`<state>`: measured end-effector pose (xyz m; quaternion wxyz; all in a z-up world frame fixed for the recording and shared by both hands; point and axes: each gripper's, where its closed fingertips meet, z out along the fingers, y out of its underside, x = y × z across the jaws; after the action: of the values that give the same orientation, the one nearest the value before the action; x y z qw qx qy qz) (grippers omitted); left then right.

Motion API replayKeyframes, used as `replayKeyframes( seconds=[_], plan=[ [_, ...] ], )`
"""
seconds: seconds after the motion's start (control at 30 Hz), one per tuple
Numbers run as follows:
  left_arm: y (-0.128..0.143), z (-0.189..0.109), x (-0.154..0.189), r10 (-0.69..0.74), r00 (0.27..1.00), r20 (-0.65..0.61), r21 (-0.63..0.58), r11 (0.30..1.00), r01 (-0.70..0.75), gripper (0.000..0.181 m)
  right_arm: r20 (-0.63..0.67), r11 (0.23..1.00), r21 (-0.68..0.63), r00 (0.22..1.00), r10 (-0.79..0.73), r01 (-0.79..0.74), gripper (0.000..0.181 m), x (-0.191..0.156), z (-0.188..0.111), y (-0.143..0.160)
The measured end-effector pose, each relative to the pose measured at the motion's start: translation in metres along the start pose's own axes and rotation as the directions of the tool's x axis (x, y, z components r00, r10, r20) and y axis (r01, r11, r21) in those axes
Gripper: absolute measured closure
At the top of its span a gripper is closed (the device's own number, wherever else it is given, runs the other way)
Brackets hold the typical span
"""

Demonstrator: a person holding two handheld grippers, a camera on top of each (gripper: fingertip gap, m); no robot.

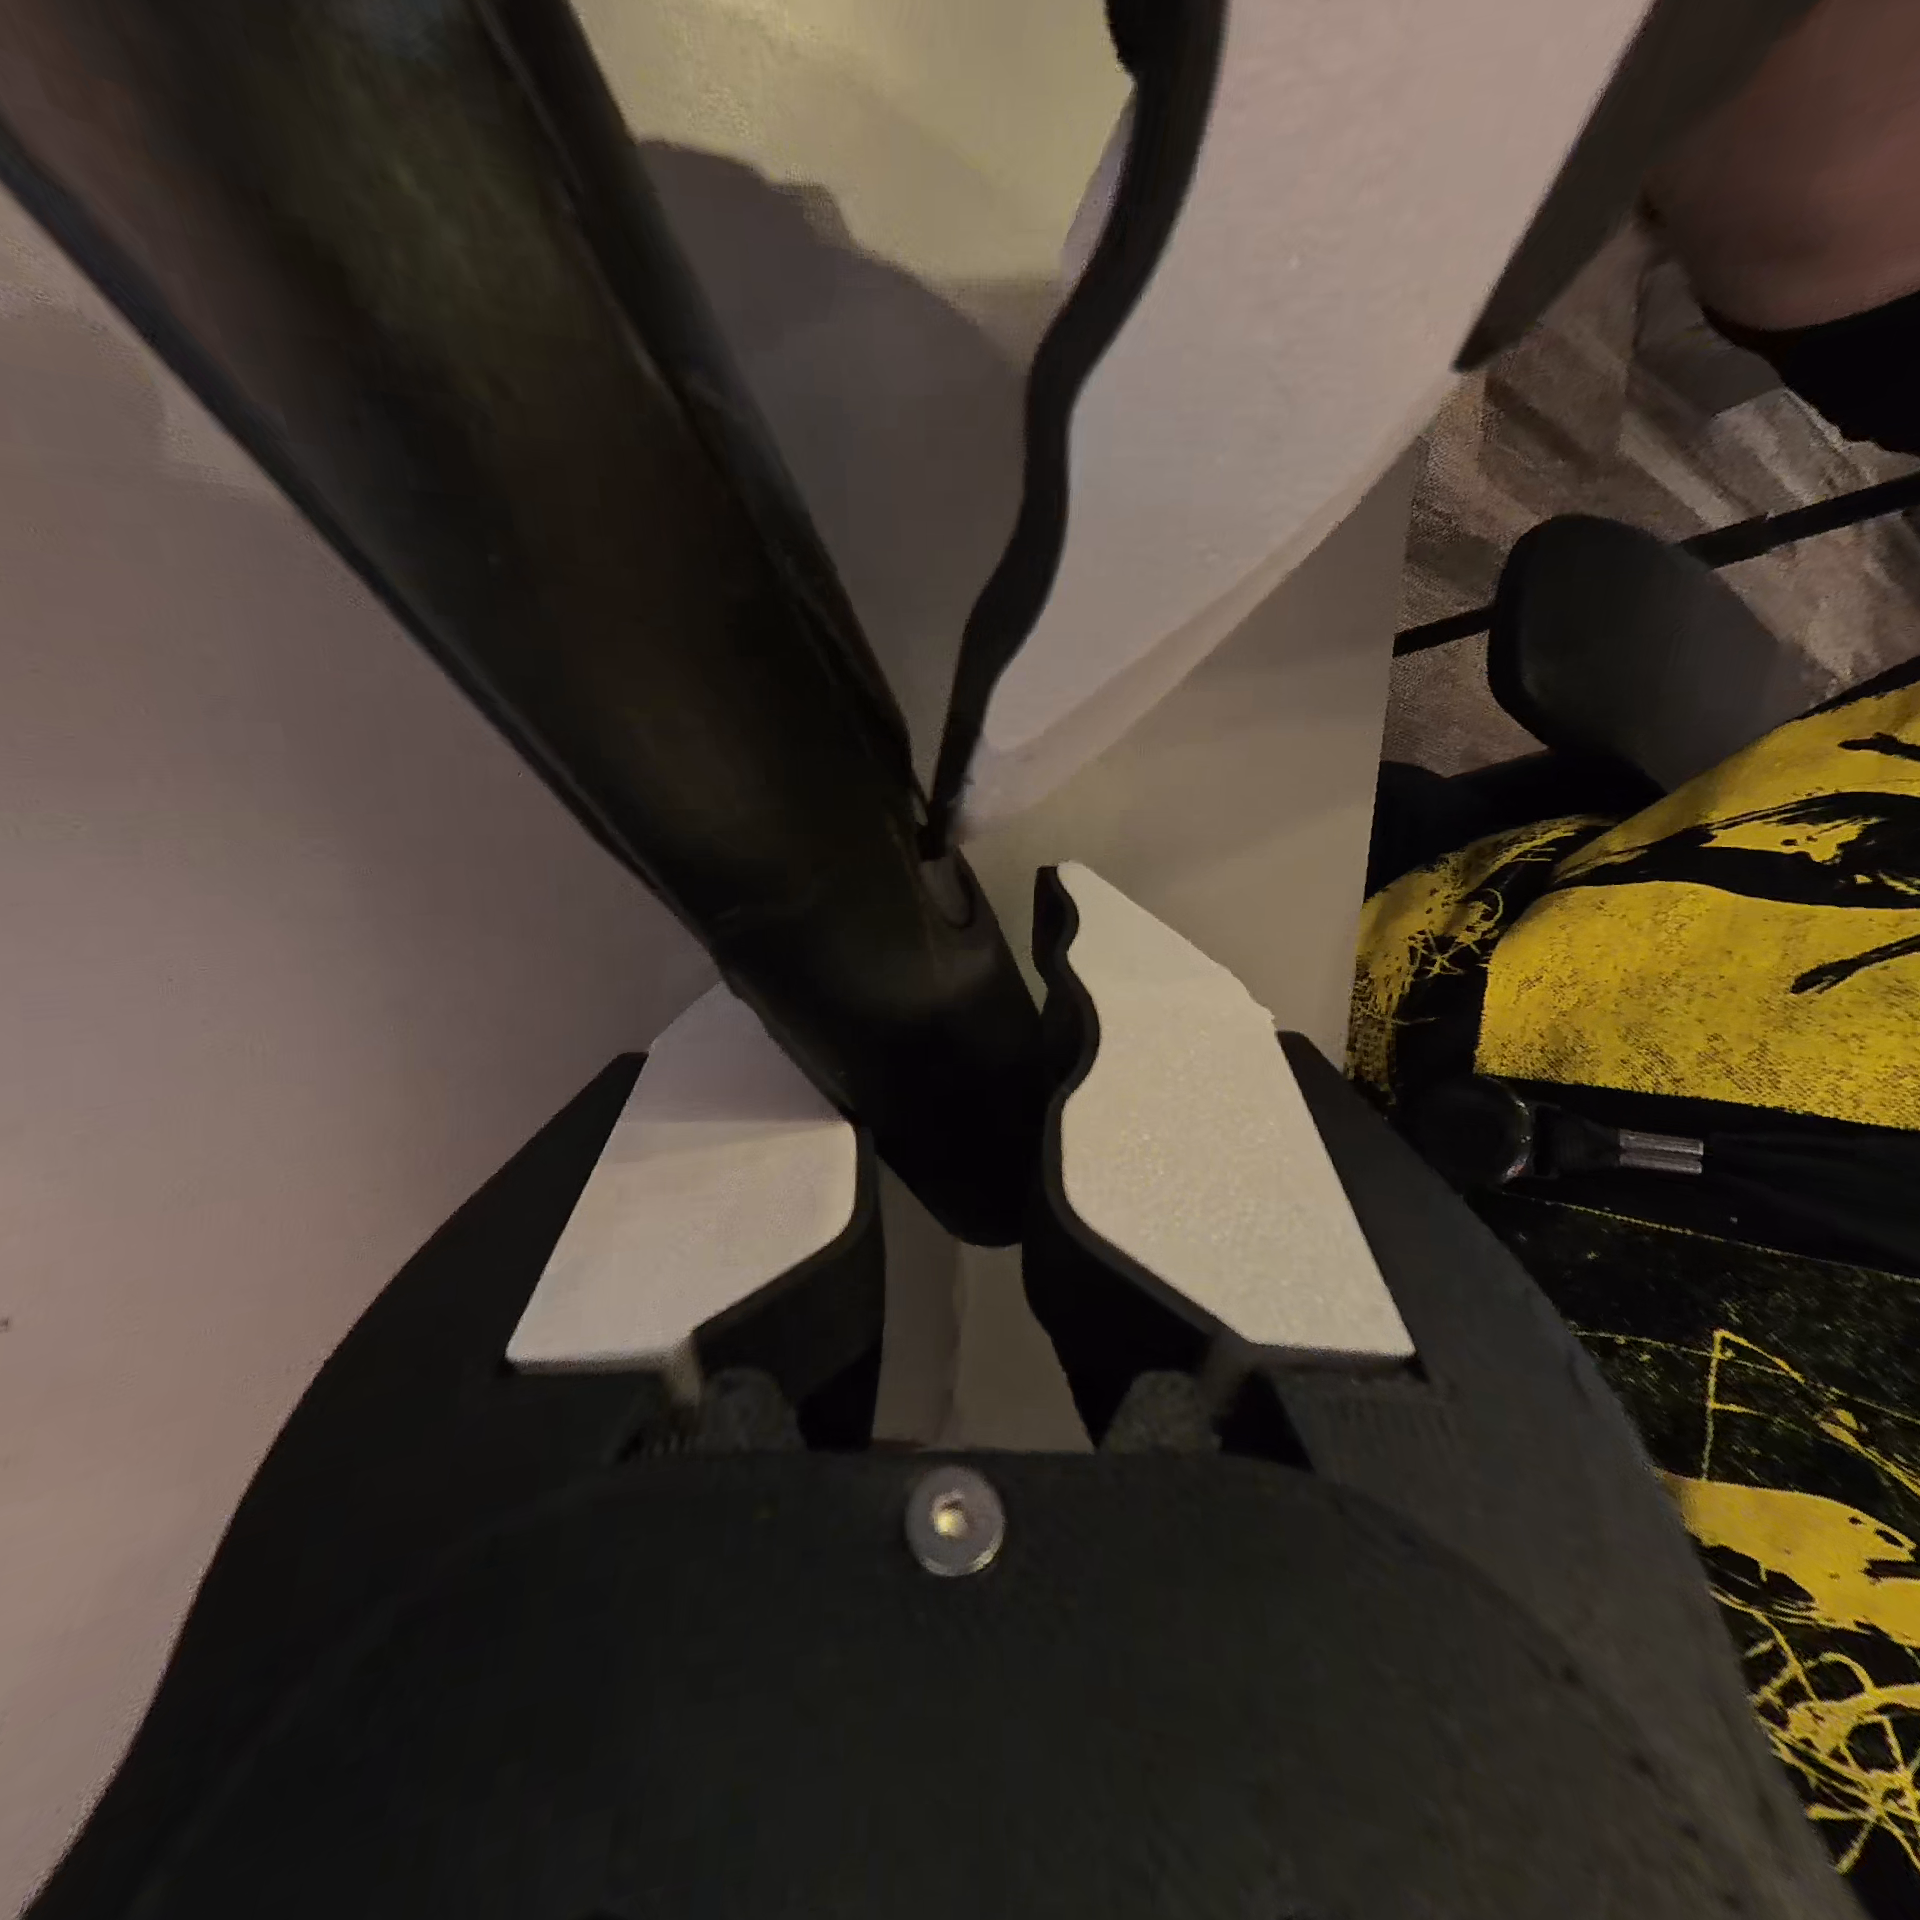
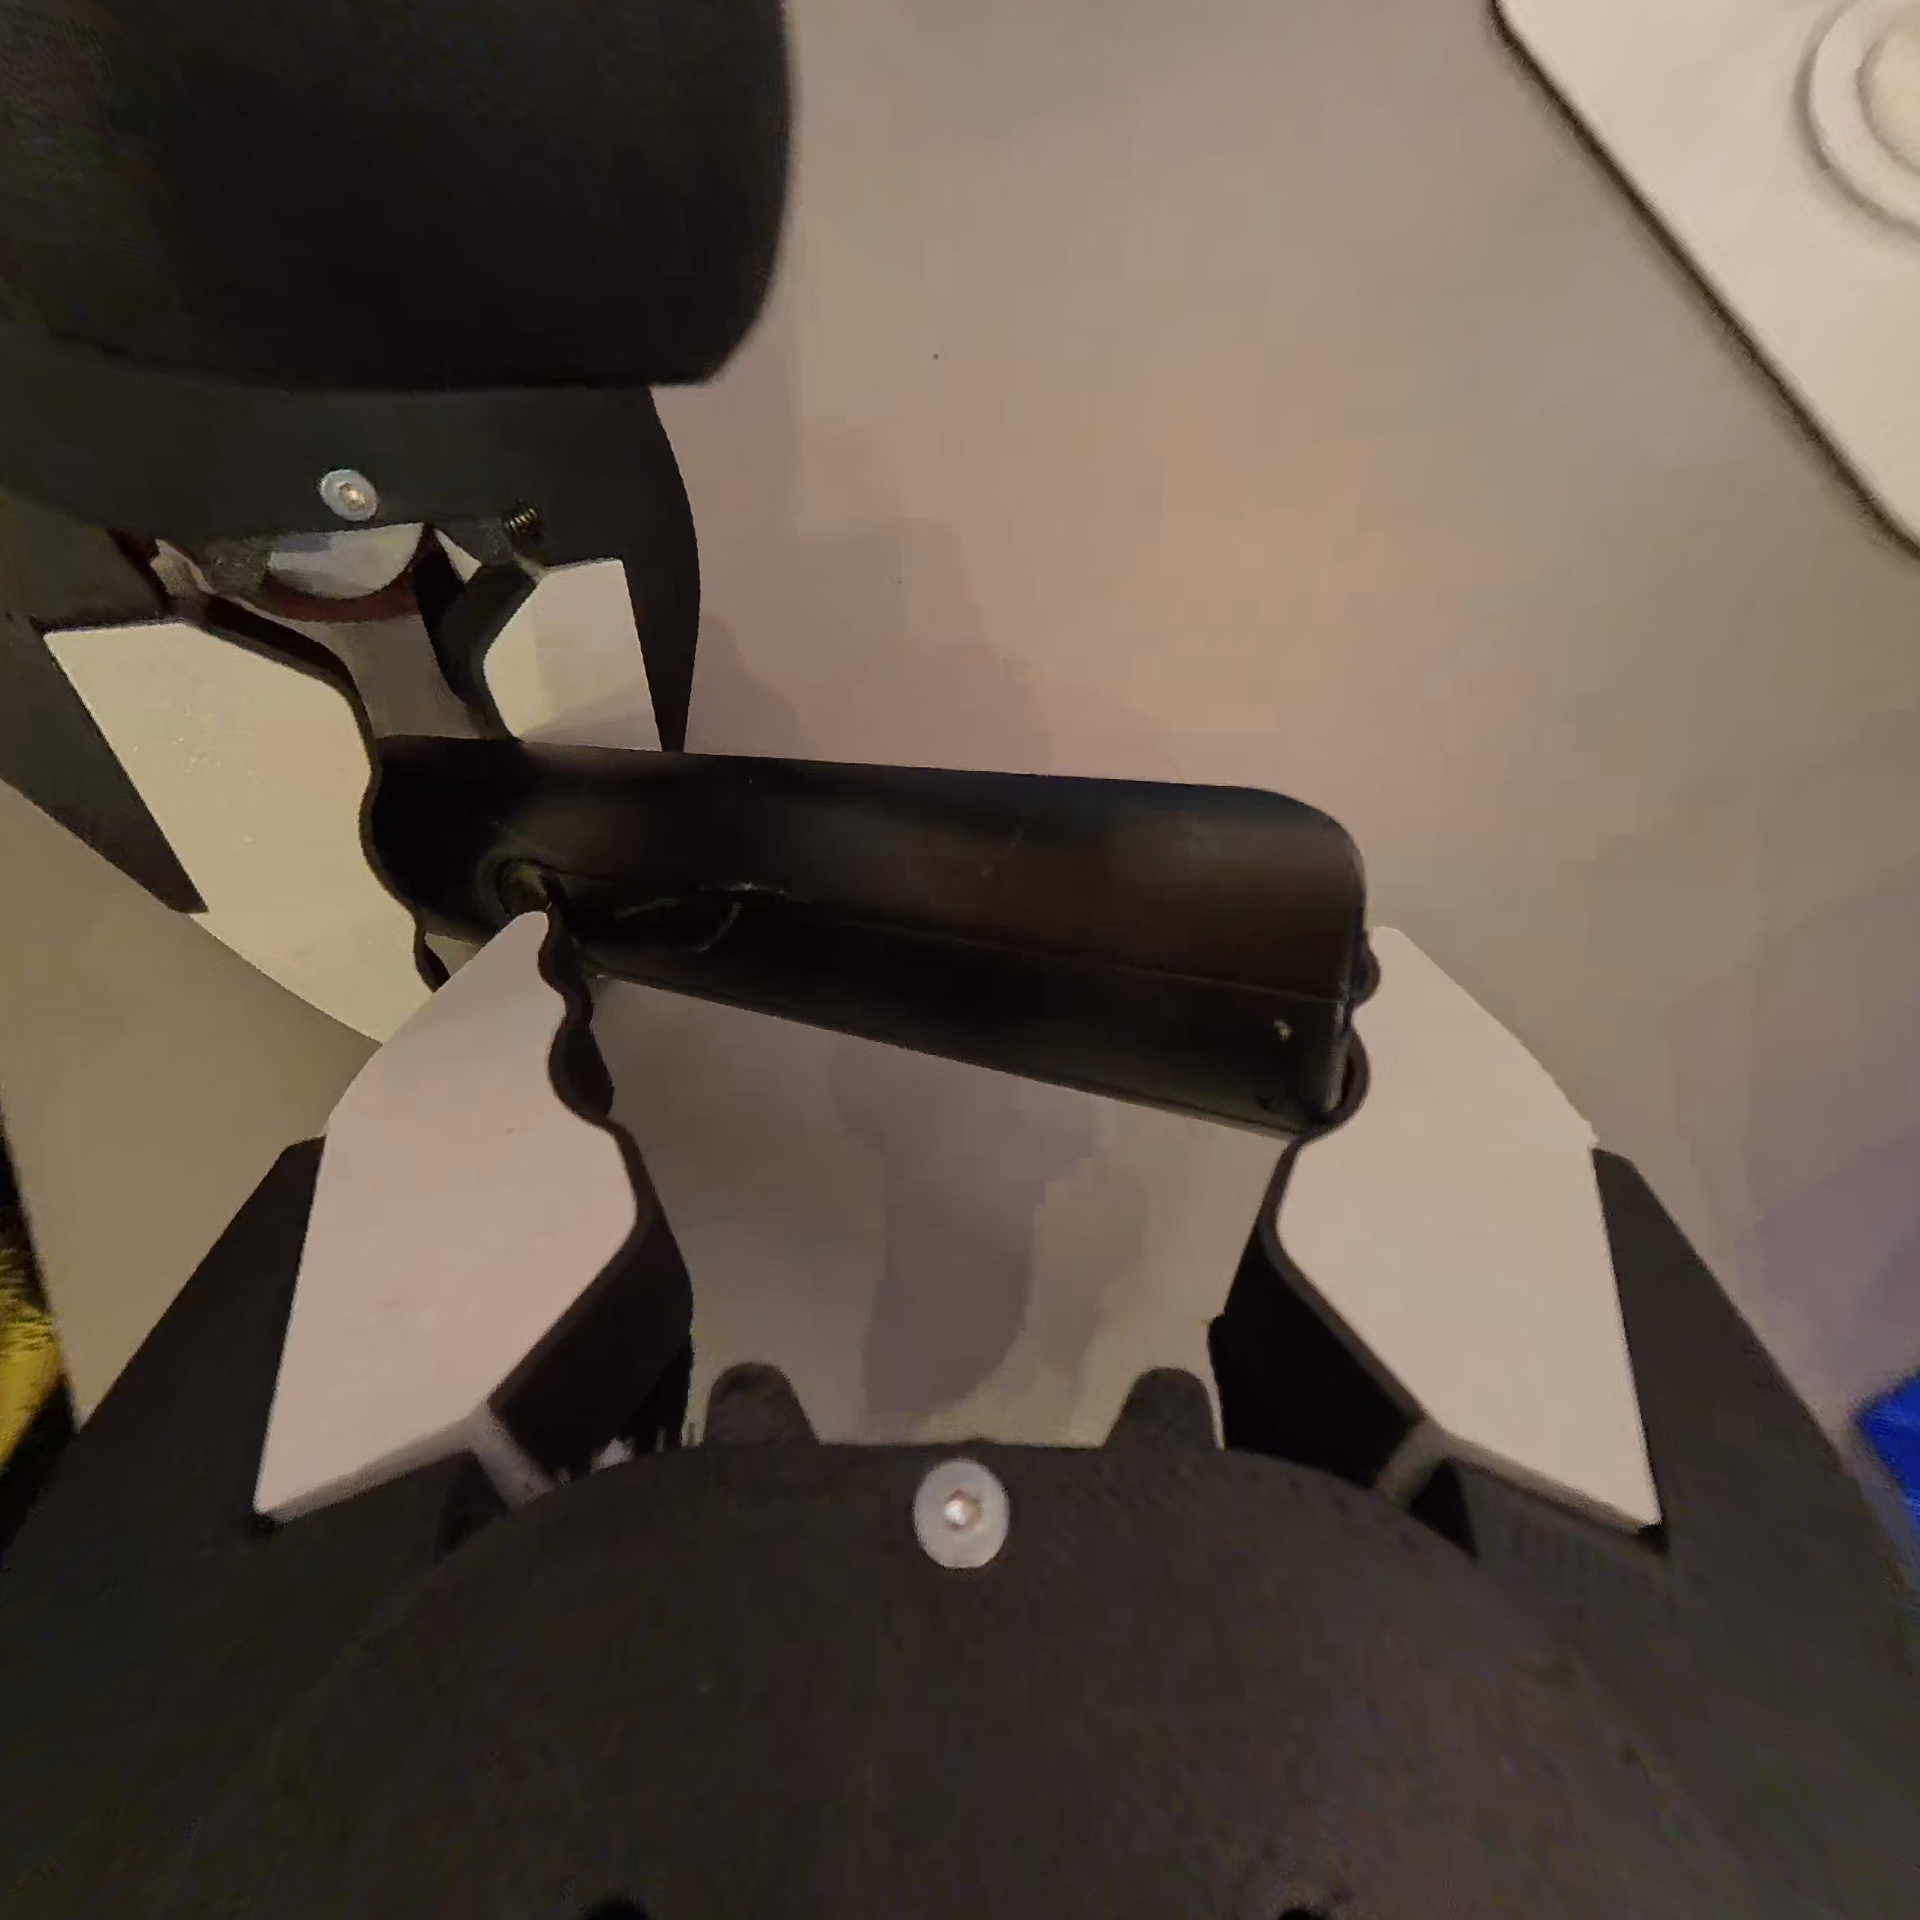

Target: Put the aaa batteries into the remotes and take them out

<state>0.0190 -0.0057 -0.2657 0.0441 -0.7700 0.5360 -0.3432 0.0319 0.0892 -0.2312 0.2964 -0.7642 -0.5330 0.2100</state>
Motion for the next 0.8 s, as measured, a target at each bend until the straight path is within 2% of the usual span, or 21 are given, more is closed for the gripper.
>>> replayKeyframes(
  seconds=[0.07,0.13,0.2,0.33,0.6,0.67,0.8],
  plan=[
    [0.0,-0.001,-0.003,-0.003,1.0,0.005,0.0,1.0,0.003,0.153,-0.044,0.998,-0.019,0.997,-0.062,0.061,0.045,0.004,-0.002,-0.002],
    [0.001,-0.002,-0.005,0.009,1.0,0.02,-0.018,1.0,-0.009,0.154,-0.044,0.995,-0.029,0.994,-0.102,0.101,0.049,0.006,-0.005,-0.003],
    [0.004,-0.003,-0.009,0.06,0.995,0.08,-0.07,0.996,-0.055,0.156,-0.025,0.989,-0.043,0.989,-0.145,0.144,0.042,0.002,-0.006,-0.005],
    [0.002,-0.004,-0.011,0.039,0.997,0.072,-0.08,0.996,-0.034,0.156,0.018,0.991,-0.064,0.993,-0.114,0.115,0.049,0.003,-0.006,-0.002],
    [0.003,-0.008,-0.015,0.036,0.998,0.044,-0.115,0.993,-0.03,0.156,-0.053,0.991,-0.065,0.991,-0.125,0.121,0.054,0.006,-0.009,-0.002],
    [0.005,-0.014,-0.019,0.047,0.998,0.045,-0.137,0.99,-0.04,0.156,-0.024,0.995,-0.024,0.995,-0.097,0.097,0.064,0.003,-0.011,-0.003],
    [0.014,-0.026,-0.027,0.108,0.991,0.08,-0.216,0.972,-0.088,0.156,0.113,0.998,0.067,0.993,-0.028,0.021,0.102,-0.013,-0.016,-0.005]
  ],
)
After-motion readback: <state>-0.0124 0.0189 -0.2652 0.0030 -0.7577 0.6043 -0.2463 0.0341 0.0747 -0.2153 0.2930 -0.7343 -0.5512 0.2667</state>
